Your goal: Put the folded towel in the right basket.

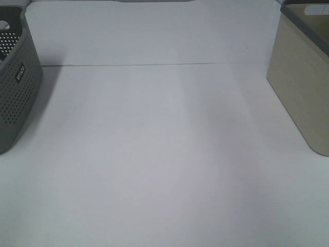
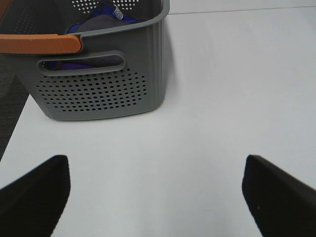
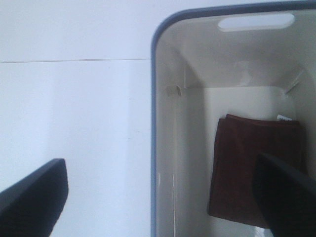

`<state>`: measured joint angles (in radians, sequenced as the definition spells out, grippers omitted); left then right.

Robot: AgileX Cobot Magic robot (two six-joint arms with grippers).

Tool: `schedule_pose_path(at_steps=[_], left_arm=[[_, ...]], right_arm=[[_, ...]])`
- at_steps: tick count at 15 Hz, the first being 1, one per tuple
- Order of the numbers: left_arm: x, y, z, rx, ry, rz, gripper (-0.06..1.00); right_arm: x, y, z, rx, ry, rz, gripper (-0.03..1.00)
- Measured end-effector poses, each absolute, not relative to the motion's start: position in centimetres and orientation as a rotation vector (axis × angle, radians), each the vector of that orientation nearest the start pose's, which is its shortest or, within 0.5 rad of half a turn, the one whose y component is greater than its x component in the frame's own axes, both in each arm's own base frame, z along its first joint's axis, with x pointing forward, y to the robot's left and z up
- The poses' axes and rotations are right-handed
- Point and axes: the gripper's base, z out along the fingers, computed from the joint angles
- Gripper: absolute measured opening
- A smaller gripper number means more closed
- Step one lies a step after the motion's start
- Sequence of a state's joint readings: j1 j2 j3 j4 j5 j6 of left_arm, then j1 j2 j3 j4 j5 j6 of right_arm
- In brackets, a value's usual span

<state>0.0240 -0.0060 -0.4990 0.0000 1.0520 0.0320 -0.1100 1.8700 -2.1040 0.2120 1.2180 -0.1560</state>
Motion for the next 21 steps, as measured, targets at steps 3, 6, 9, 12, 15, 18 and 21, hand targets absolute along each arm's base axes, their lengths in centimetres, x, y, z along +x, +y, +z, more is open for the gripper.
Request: schedule_pose_path(at_steps=[3,6,9,12,15,18,21], left_arm=[[-0.5,0.0,27.8,0.008,2.031,0.035,0.88],[-0.5,0.0,27.8,0.008,2.031,0.035,0.88],[-0.5,0.0,27.8,0.008,2.031,0.035,0.88],[-0.5,0.0,27.8,0.008,2.031,0.035,0.88],[-0.5,0.0,27.8,0.008,2.031,0.035,0.88],[-0.5,0.0,27.8,0.008,2.031,0.035,0.88],[-0.5,0.0,27.8,0.008,2.031,0.035,0.88]], right_arm=[[37.9,0.7,43.1,-0.173,2.421,0.072,0.97],[34.2,1.1,42.7,-0.193,2.470,0.050,0.97],[28.8,0.8,40.6,-0.177,2.564,0.030,0.97],[22.7,0.7,37.9,-0.179,2.637,0.030,0.97],[16.9,0.6,35.7,-0.175,2.648,0.032,0.97],[9.8,0.6,33.6,-0.172,2.555,0.024,0.97],[4.1,0.5,31.6,-0.162,2.405,0.014,0.97]])
